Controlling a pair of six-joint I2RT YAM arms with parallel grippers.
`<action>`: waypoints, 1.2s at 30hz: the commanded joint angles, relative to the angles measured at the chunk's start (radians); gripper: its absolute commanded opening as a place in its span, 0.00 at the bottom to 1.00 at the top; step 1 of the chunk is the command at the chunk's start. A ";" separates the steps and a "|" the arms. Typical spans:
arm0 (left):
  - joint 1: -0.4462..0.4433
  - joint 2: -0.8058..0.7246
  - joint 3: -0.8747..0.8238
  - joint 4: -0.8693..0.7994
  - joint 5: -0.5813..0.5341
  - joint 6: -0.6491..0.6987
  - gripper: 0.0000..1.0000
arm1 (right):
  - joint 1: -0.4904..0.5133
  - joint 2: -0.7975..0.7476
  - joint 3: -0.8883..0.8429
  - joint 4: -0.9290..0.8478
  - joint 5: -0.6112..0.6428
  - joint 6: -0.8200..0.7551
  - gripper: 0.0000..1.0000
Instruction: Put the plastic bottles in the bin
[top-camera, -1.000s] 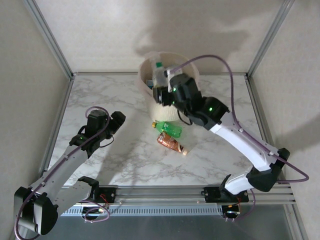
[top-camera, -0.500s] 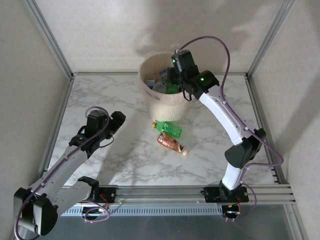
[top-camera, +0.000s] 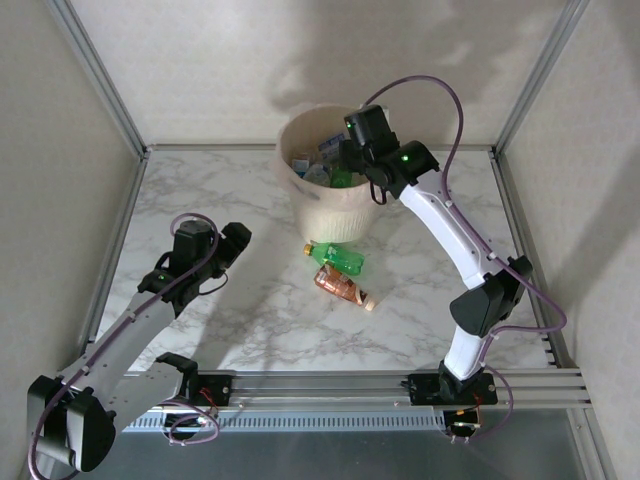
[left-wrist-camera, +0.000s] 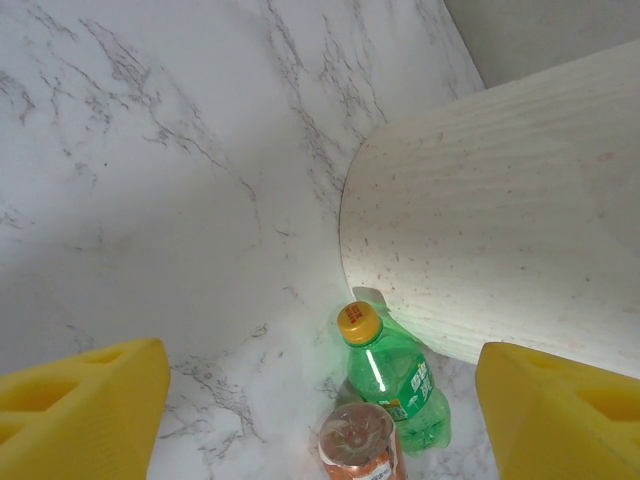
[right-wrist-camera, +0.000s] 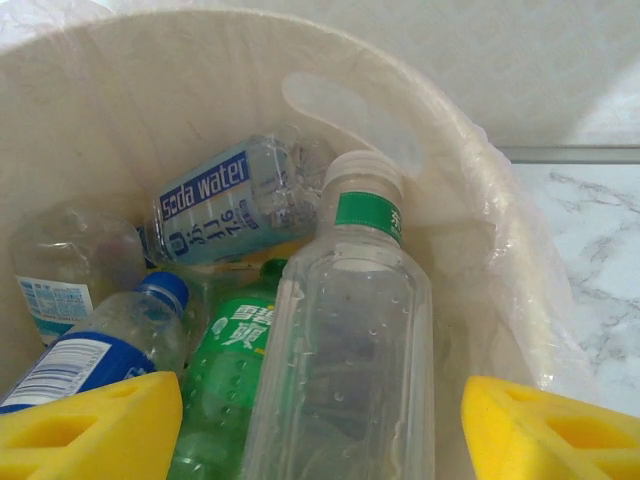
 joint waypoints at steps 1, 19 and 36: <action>0.009 -0.006 -0.007 0.012 0.006 0.000 0.80 | -0.002 -0.072 0.003 -0.008 -0.004 0.020 0.76; 0.009 0.000 -0.010 0.040 0.019 -0.033 0.80 | 0.353 -0.533 -0.681 0.288 -0.131 -0.012 0.89; 0.009 -0.006 -0.021 0.052 0.041 -0.055 0.80 | 0.332 -0.485 -1.162 0.481 -0.221 0.145 0.90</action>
